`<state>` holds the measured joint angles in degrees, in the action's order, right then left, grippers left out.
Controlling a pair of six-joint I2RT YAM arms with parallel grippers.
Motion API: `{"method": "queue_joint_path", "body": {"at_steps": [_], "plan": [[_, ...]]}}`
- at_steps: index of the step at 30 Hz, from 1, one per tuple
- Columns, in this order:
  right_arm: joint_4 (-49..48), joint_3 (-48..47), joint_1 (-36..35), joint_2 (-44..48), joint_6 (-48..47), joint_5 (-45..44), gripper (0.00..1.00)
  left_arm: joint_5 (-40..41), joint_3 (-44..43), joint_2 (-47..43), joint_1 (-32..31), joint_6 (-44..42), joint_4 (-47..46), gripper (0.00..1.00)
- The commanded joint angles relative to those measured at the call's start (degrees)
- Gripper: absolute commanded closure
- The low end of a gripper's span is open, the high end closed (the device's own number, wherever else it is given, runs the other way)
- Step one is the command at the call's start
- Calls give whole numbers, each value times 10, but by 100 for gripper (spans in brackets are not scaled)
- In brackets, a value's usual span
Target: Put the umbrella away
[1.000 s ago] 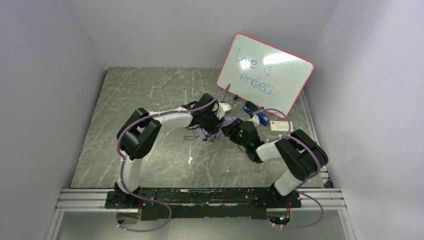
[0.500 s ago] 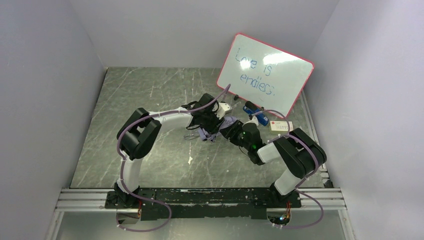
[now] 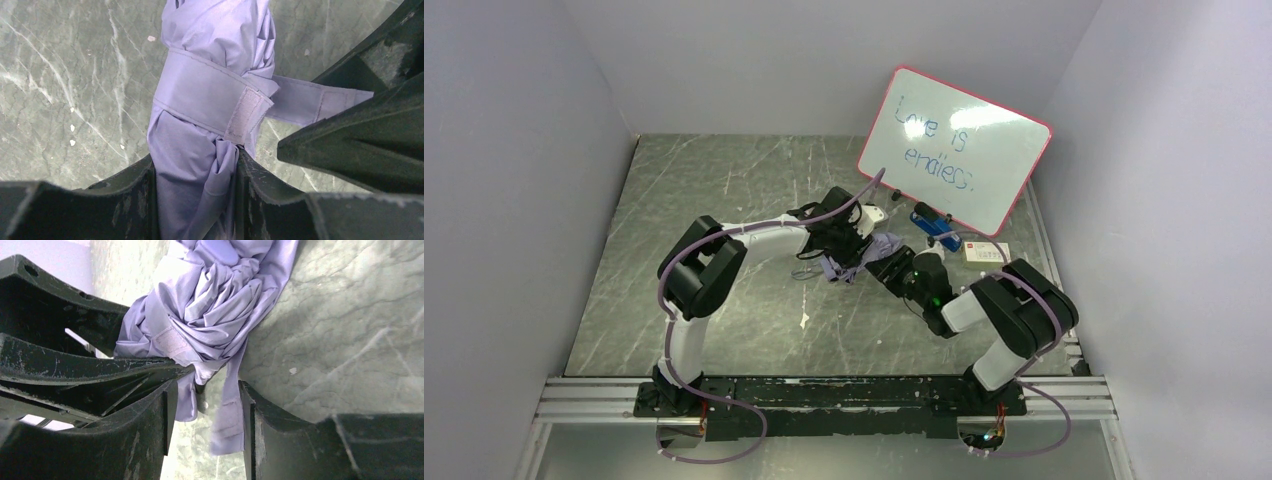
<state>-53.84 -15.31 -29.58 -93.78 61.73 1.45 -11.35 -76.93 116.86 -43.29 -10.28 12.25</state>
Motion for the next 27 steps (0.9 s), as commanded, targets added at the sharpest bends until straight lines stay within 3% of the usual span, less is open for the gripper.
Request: {"method": "queue_joint_path", "body": {"at_steps": [1,7,16,27], "plan": [[76,17,2,15,5,-61,49,125,41,81,11,-37,73,95],[92,26,3,41,14,-84,49,125,41,82,11,-37,73,95],[112,50,2,84,21,-75,59,126,41,82,11,-38,73,95],[107,69,3,108,14,-52,61,125,37,85,11,-39,75,95]]}}
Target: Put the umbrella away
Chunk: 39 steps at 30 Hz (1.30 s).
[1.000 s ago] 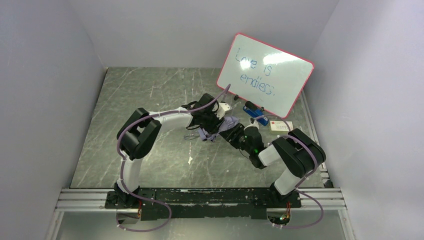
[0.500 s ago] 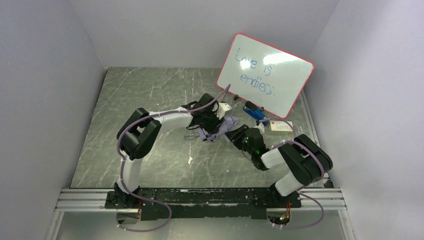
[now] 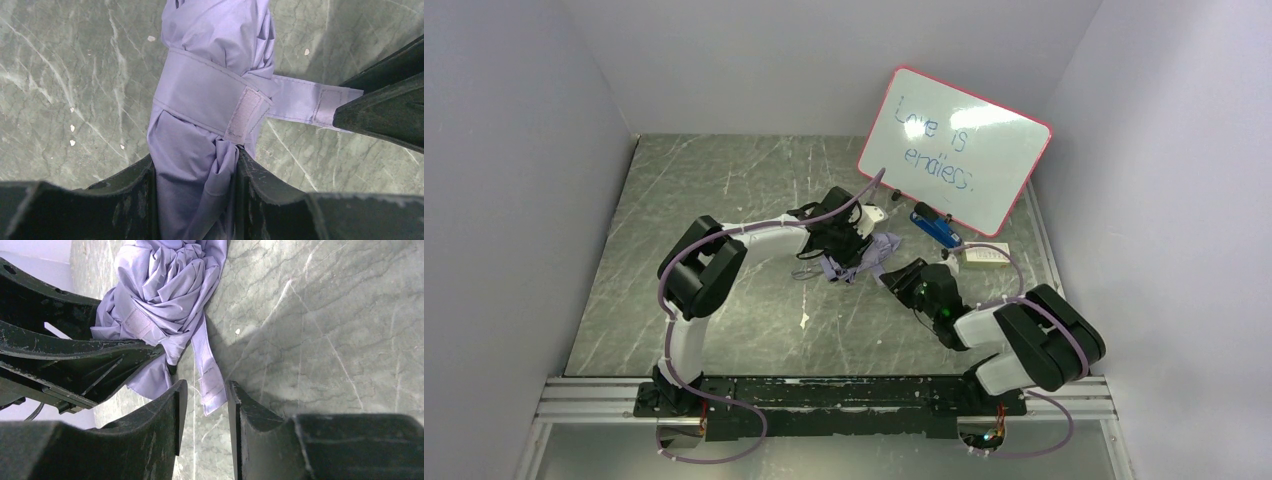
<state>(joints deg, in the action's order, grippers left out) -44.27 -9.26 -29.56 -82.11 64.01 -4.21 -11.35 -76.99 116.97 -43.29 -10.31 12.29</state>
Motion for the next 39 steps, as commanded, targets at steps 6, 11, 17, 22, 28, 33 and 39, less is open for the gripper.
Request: {"method": "queue_joint_path", "body": {"at_steps": [6,11,17,22,28,33,39], "plan": [[-46,2,3,-61,14,14,64,124,39,83,11,-39,74,95],[-61,-2,3,-84,22,13,70,124,40,82,11,-39,75,95],[-48,5,3,-67,13,-2,83,122,37,85,11,-39,76,95],[-61,10,4,-51,-9,1,100,123,36,86,12,-39,77,95],[-101,11,3,-44,-25,21,100,124,35,87,11,-39,77,95],[-120,-5,1,-49,-27,65,100,127,35,87,11,-37,77,95],[-166,6,-21,-63,2,84,100,129,33,88,11,-37,78,95]]}}
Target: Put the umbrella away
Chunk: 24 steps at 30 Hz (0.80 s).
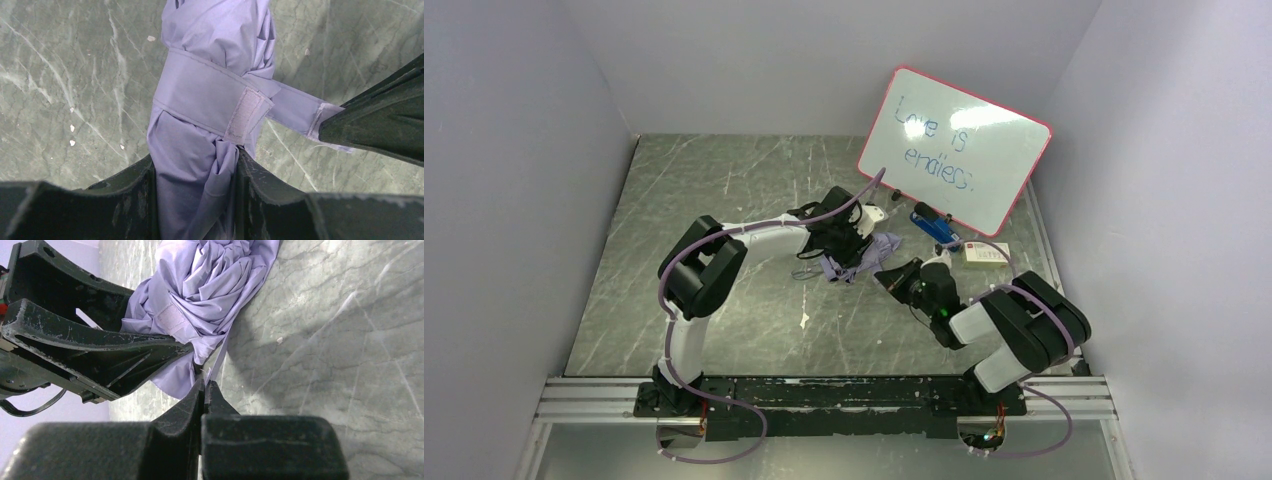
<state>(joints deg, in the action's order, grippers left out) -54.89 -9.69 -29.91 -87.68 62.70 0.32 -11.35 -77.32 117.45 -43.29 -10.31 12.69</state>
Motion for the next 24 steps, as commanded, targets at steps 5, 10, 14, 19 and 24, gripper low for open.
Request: {"method": "queue_joint_path", "body": {"at_steps": [5,10,14,19,24], "plan": [[-116,30,-27,6,45,34,100,131,35,86,11,-36,76,95],[-162,28,-36,6,61,28,100,130,36,85,10,-37,74,95],[-215,7,-36,-27,72,28,100,132,35,86,9,-38,74,95],[-232,-36,-36,-64,76,38,100,133,36,85,7,-38,74,95],[-268,-56,-35,-92,91,31,100,133,37,84,7,-39,73,95]]}}
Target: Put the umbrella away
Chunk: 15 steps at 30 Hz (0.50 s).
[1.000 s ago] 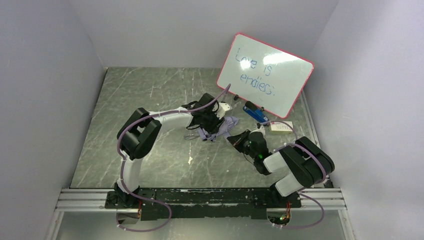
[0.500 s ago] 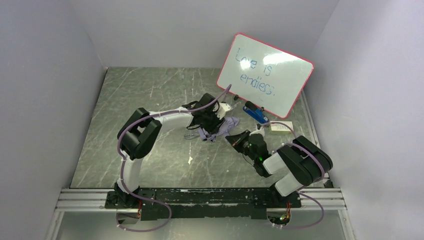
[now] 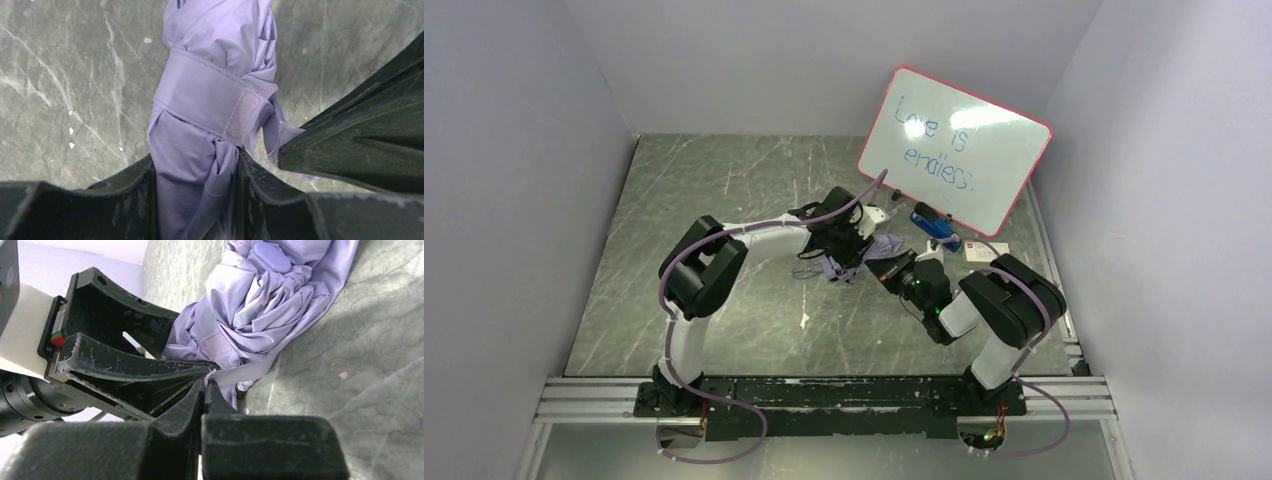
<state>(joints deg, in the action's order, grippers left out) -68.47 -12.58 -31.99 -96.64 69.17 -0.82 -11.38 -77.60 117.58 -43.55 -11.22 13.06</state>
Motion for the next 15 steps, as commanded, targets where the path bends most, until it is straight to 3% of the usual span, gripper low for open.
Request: {"method": "queue_joint_path", "body": {"at_steps": [1,15], "plan": [[-132,-29,-14,-4,28,36,100,133,41,82,8,-30,69,95],[-118,-64,-13,-36,64,-48,100,132,42,82,7,-33,68,95]]}}
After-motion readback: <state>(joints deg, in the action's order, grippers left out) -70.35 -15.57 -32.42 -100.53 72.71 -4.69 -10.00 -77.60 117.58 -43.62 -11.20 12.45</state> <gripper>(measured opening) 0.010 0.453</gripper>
